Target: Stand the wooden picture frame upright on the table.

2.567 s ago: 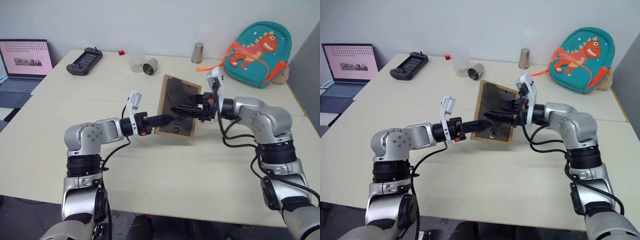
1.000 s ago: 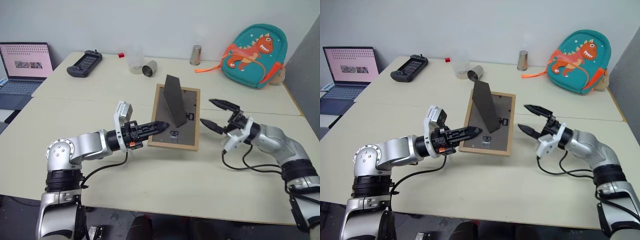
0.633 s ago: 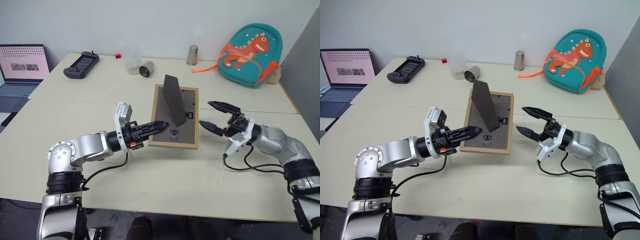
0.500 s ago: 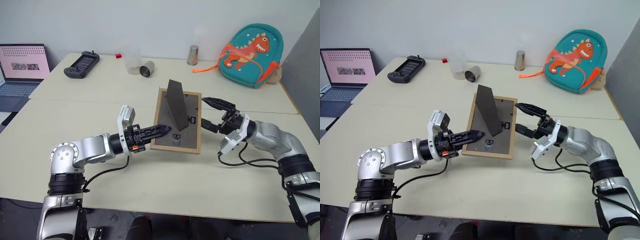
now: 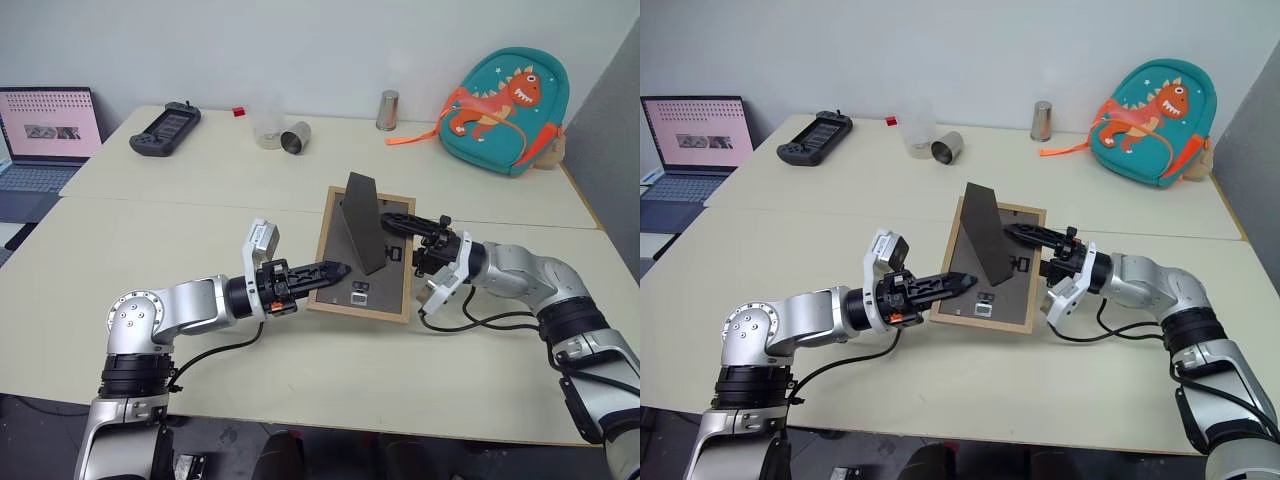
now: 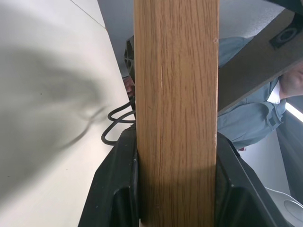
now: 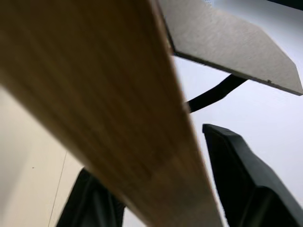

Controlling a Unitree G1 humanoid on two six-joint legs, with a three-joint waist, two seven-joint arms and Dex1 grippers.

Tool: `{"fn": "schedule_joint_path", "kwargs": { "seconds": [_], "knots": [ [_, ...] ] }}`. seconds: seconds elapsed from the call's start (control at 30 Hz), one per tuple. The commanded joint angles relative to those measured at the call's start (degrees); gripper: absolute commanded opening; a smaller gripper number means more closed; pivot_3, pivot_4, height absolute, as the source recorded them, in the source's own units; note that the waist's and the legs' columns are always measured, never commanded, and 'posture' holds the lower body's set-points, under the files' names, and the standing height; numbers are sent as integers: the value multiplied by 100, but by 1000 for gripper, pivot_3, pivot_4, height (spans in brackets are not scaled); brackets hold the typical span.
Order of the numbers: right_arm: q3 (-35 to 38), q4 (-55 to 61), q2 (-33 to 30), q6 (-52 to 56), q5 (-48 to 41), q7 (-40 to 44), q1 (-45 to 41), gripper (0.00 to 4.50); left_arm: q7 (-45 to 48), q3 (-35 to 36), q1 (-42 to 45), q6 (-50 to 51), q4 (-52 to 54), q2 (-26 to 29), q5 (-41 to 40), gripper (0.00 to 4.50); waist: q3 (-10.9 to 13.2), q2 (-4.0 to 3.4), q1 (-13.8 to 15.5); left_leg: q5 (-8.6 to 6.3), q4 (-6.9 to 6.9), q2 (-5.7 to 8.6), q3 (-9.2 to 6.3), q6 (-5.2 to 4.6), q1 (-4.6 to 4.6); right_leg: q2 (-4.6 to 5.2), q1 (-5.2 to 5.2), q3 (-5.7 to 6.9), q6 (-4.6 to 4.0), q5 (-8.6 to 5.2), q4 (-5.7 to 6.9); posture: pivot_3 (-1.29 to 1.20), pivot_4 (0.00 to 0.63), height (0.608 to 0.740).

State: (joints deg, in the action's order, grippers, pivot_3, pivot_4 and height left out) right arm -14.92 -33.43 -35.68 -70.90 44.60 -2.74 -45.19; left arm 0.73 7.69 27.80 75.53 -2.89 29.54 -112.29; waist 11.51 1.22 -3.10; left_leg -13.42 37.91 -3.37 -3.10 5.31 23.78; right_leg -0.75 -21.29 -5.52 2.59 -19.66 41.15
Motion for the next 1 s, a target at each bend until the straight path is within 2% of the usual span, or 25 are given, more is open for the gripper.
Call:
{"fn": "schedule_joint_path", "kwargs": {
  "seconds": [0.03, 0.13, 0.2, 0.37, 0.43, 0.5, 0.6, 0.67, 0.73, 0.83, 0.93, 1.0],
  "knots": [
    [76, 81, -123, -104, -178, -122, -95, 1815, 26, 76, 69, -96, 128, -6, -71, 1269, 0, 0, 0, 0, 0, -1, -1, 0, 0, 0, 0, 1, 0, 0, 0, 0, 150, 740],
    [68, 98, -146, -127, -199, -105, -66, 1812, 52, 39, 80, -79, 165, 96, -71, 1269, 0, 0, 0, 0, 0, -1, -1, 0, 0, -1, 0, 1, 0, 0, 0, 0, 150, 740],
    [72, 86, -156, -118, -222, -95, -59, 1804, 96, 59, 66, -73, 170, 137, -71, 1969, 0, 0, 0, 0, 0, -1, -1, 0, 0, -1, 0, 1, 0, 0, 0, 0, 150, 740],
    [49, 58, -231, -104, -483, 59, -26, 1355, 337, 378, 153, 48, -181, 643, -71, 2994, 0, 0, -6, 0, -1, 0, 0, 0, 0, -1, -1, 0, 0, 0, 1, 0, 150, 740],
    [5, 18, -294, -136, -716, 200, 14, 1352, 380, 590, 240, 65, -393, 919, -71, 3468, 0, 0, -9, 0, -1, 0, -1, -1, 0, -2, -2, 0, 0, 0, 1, 0, 150, 740],
    [-170, -97, -331, -44, -1404, 624, 67, 1351, 379, 678, 279, 46, -394, 1353, -71, 3969, 1, 1, -12, -1, -1, -1, -6, -2, 0, -3, -2, 4, 0, 0, 0, 0, 150, 740],
    [-414, 74, -176, 1032, -3184, 1982, 297, 1349, 535, 782, 343, -58, -155, 1900, 184, 4478, 2, 3, -16, -4, -3, -6, -5, -8, 0, -2, 2, 4, 0, 0, -4, 0, 150, 740],
    [-514, 499, -88, 2007, -4344, 3037, 495, 1348, 803, 811, 368, -116, 127, 2054, 633, 4500, 2, 2, -15, -4, -3, -4, -3, -8, 0, 4, 5, 5, -1, 0, -2, 0, 150, 740],
    [-493, 1088, 59, 3593, -5521, 4137, 662, 1347, 1202, 511, 420, -473, 794, 2266, 1896, 4500, 2, 2, -7, -4, -3, -6, -5, -7, 0, 6, 12, 9, -1, 0, -8, 0, 150, 740],
    [-272, 1610, 190, 4879, -6178, 4698, 743, 1346, 1688, 307, 423, -809, 1264, 2313, 2847, 4500, 5, -3, 27, 0, -4, -8, -6, 0, 1, 5, 12, 12, -1, 0, -8, 0, 150, 740],
    [-20, 1809, 572, 7194, -7316, 5040, 493, 1346, 1935, -39, 369, -1987, 1846, 2133, 4443, 4500, 6, -4, 53, 0, -7, -13, -8, 0, 1, -5, 9, 15, -2, 1, -8, 0, 150, 740],
    [201, 1844, 768, 8162, -7718, 5034, 378, 1346, 2066, -77, 235, -2383, 2036, 2038, 4975, 4500, 6, -4, 56, 0, -8, -15, -4, 0, 2, -10, 2, 10, -8, 4, -8, 0, 150, 740]
  ]
}}
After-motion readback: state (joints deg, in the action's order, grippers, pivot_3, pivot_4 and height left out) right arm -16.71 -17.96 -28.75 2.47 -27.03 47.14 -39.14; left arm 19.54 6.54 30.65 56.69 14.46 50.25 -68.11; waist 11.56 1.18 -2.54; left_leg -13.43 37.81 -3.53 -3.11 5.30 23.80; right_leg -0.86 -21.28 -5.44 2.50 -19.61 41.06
